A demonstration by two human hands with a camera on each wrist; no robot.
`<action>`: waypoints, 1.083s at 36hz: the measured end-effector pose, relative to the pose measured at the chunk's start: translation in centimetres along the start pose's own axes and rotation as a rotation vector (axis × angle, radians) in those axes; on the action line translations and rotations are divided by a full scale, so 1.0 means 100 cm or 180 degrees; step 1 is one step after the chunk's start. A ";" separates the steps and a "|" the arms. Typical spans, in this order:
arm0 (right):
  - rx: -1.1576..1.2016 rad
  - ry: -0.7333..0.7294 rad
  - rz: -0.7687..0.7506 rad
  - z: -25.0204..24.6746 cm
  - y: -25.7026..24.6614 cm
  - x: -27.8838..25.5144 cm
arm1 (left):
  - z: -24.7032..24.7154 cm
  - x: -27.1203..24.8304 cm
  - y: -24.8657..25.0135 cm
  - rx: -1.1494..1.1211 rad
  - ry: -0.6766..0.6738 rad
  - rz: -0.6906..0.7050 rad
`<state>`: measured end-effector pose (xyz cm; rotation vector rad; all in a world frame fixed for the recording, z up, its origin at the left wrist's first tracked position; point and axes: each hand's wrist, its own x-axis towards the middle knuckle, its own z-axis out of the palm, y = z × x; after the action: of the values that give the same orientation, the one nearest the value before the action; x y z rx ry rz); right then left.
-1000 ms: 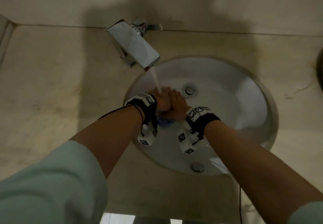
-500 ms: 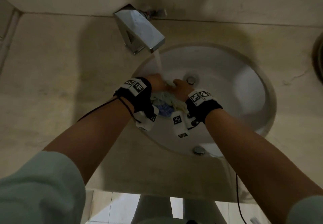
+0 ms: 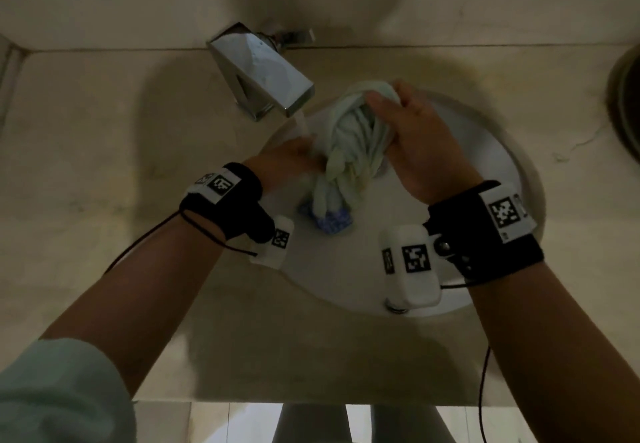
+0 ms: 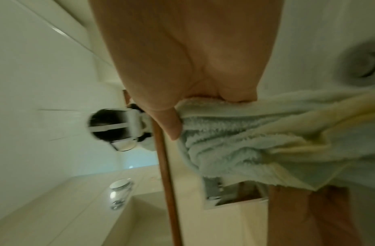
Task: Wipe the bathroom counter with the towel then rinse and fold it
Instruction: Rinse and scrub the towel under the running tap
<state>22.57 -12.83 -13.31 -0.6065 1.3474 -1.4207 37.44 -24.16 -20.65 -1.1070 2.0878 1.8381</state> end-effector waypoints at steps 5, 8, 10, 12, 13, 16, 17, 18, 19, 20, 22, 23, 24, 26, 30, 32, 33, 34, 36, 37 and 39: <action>0.0105 0.0213 -0.0479 0.002 -0.011 -0.008 | 0.000 -0.013 0.014 -0.0379 0.0014 0.0234; 0.0267 0.0354 -0.0651 -0.003 -0.014 -0.010 | -0.003 -0.019 0.016 -0.0661 0.0138 0.0399; 0.0380 0.0369 -0.0749 -0.008 -0.015 -0.010 | -0.004 -0.024 0.016 -0.0846 0.0309 0.0522; 0.0360 0.0288 -0.0879 -0.012 -0.015 -0.012 | -0.005 -0.028 0.015 -0.1048 0.0430 0.0687; 0.0305 0.0240 -0.0940 -0.013 -0.016 -0.013 | -0.006 -0.031 0.014 -0.1118 0.0480 0.0751; 0.0059 0.0165 -0.1012 -0.012 -0.016 -0.017 | -0.006 -0.033 0.014 -0.1079 0.0781 0.0831; -0.0009 0.0145 -0.0990 -0.009 -0.016 -0.017 | -0.005 -0.032 0.015 -0.0936 0.0947 0.0807; -0.0061 0.0107 -0.0961 -0.007 -0.015 -0.018 | -0.005 -0.029 0.014 -0.0780 0.1116 0.0773; -0.0115 0.0054 -0.0932 -0.005 -0.015 -0.018 | -0.004 -0.026 0.014 -0.0632 0.1261 0.0712; -0.0174 -0.0008 -0.0914 -0.002 -0.014 -0.019 | -0.002 -0.025 0.016 -0.0559 0.1378 0.0620; -0.0337 -0.0093 -0.0915 0.004 -0.012 -0.020 | 0.001 -0.025 0.018 -0.0601 0.1331 0.0524; -0.0442 -0.0107 -0.0909 0.007 -0.011 -0.020 | 0.003 -0.027 0.020 -0.0665 0.1133 0.0603; -0.0530 -0.0098 -0.0897 0.010 -0.010 -0.020 | 0.005 -0.030 0.021 -0.0659 0.0877 0.0696; -0.0580 -0.0059 -0.0889 0.015 -0.009 -0.020 | 0.010 -0.031 0.019 -0.0369 0.0390 0.0761; -0.0611 -0.0099 -0.1021 0.021 -0.011 -0.017 | 0.023 -0.028 0.017 -0.0298 -0.0155 0.0516; -0.0564 -0.0153 -0.1098 0.021 -0.013 -0.015 | 0.030 -0.026 0.023 -0.0438 -0.0041 0.0624; -0.0527 -0.0187 -0.1132 0.021 -0.015 -0.013 | 0.032 -0.026 0.027 -0.0503 0.0125 0.0707; -0.0496 -0.0202 -0.1158 0.021 -0.016 -0.011 | 0.032 -0.025 0.031 -0.0561 0.0361 0.0806; -0.0404 -0.0179 -0.1156 0.020 -0.017 -0.008 | 0.030 -0.023 0.034 -0.0775 0.0746 0.0918; -0.0334 -0.0166 -0.1126 0.019 -0.017 -0.006 | 0.028 -0.022 0.035 -0.0975 0.0779 0.0907; -0.0253 -0.0084 -0.1048 0.016 -0.018 -0.002 | 0.024 -0.019 0.033 -0.1201 0.0746 0.0882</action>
<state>23.44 -13.56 -11.22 -0.9298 1.3304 -1.6185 35.94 -21.28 -17.55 -1.2141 2.1663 2.4188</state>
